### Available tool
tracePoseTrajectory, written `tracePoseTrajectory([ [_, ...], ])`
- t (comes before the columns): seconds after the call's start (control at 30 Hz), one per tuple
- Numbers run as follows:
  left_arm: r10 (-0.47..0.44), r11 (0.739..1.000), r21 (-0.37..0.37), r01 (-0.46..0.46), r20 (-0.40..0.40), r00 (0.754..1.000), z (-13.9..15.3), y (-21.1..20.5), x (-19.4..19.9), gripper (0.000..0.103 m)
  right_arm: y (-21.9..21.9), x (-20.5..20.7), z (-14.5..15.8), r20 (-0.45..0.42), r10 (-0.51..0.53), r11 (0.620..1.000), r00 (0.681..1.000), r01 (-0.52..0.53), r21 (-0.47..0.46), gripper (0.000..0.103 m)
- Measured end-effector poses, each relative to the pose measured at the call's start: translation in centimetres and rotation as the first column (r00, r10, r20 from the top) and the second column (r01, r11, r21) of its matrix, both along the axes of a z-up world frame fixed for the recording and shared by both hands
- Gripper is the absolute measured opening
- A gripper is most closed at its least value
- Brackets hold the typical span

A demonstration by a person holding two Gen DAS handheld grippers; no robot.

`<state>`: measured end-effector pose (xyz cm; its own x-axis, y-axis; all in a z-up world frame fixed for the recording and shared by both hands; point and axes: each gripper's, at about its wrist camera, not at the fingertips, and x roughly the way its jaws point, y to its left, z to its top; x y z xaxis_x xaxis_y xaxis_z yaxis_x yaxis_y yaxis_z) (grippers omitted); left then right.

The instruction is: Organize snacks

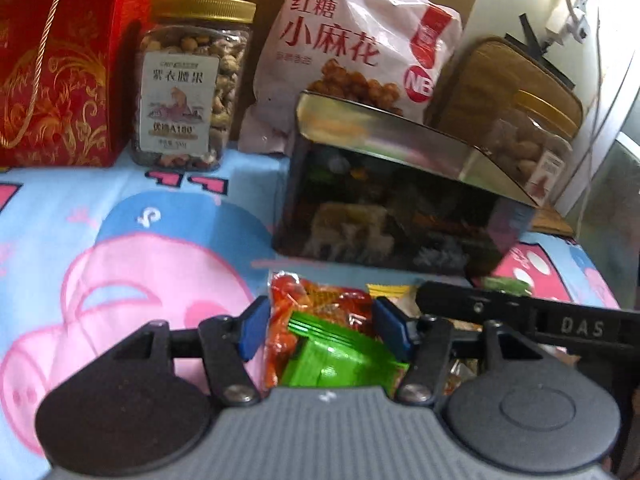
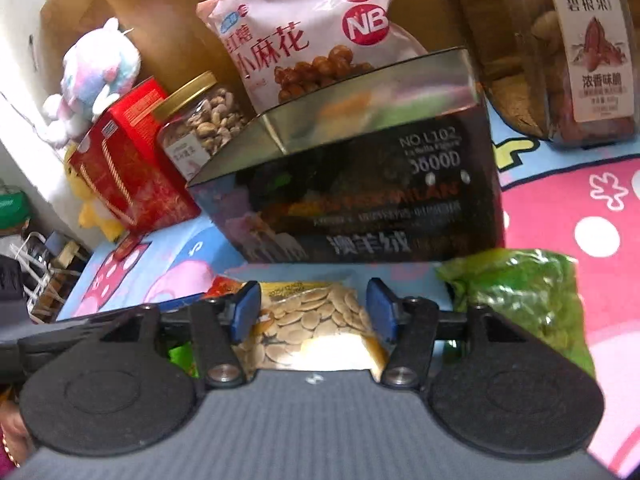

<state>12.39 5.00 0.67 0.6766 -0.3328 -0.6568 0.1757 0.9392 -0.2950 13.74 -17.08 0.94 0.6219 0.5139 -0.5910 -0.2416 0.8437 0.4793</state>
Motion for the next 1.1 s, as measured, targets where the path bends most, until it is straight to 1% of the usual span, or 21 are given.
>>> tracePoseTrajectory([
  [0.1,0.004,1.000,-0.011,-0.004,-0.004,1.000,0.0,-0.1,-1.7,0.056,0.3,-2.1,0.1,0.034,0.022,0.999,0.999,-0.021,-0.025,0.061],
  [0.17,0.004,1.000,-0.008,-0.004,0.018,1.000,-0.2,-0.2,-3.4,0.056,0.1,-3.4,-0.1,0.050,0.027,0.999,0.998,-0.026,-0.018,0.061],
  [0.27,-0.002,1.000,0.012,0.001,0.062,0.998,-0.6,-0.3,-4.9,0.056,0.3,-5.2,0.0,0.115,0.045,0.998,0.992,-0.040,-0.049,0.063],
  [0.33,-0.004,1.000,0.015,0.003,0.094,0.996,-0.8,-0.3,-5.5,0.058,0.6,-6.5,-0.1,0.179,0.056,0.997,0.982,-0.045,-0.062,0.064],
  [0.4,-0.004,1.000,0.016,0.002,0.122,0.992,-1.1,-0.3,-5.8,0.058,0.8,-6.9,0.0,0.214,0.057,0.996,0.975,-0.041,-0.079,0.067],
  [0.47,-0.005,1.000,0.001,0.005,0.131,0.991,-1.0,-0.2,-5.7,0.058,0.9,-7.0,0.0,0.234,0.061,0.996,0.970,-0.043,-0.083,0.069],
  [0.63,-0.002,0.999,-0.044,0.007,0.123,0.992,-1.1,0.4,-5.6,0.059,0.5,-6.7,-0.1,0.242,0.043,0.998,0.969,-0.030,-0.060,0.072],
  [0.77,-0.002,0.998,-0.054,0.009,0.131,0.991,-1.1,0.4,-5.8,0.059,0.3,-6.9,-0.1,0.242,0.031,0.999,0.970,-0.020,-0.046,0.074],
  [0.93,-0.001,0.998,-0.066,0.012,0.164,0.987,-0.9,0.6,-6.2,0.059,0.4,-6.9,-0.1,0.242,0.031,0.999,0.970,-0.020,-0.047,0.075],
  [1.1,0.003,0.996,-0.085,0.012,0.170,0.985,-0.8,0.8,-6.3,0.059,0.3,-6.9,-0.1,0.242,0.033,0.999,0.970,-0.023,-0.046,0.075],
])
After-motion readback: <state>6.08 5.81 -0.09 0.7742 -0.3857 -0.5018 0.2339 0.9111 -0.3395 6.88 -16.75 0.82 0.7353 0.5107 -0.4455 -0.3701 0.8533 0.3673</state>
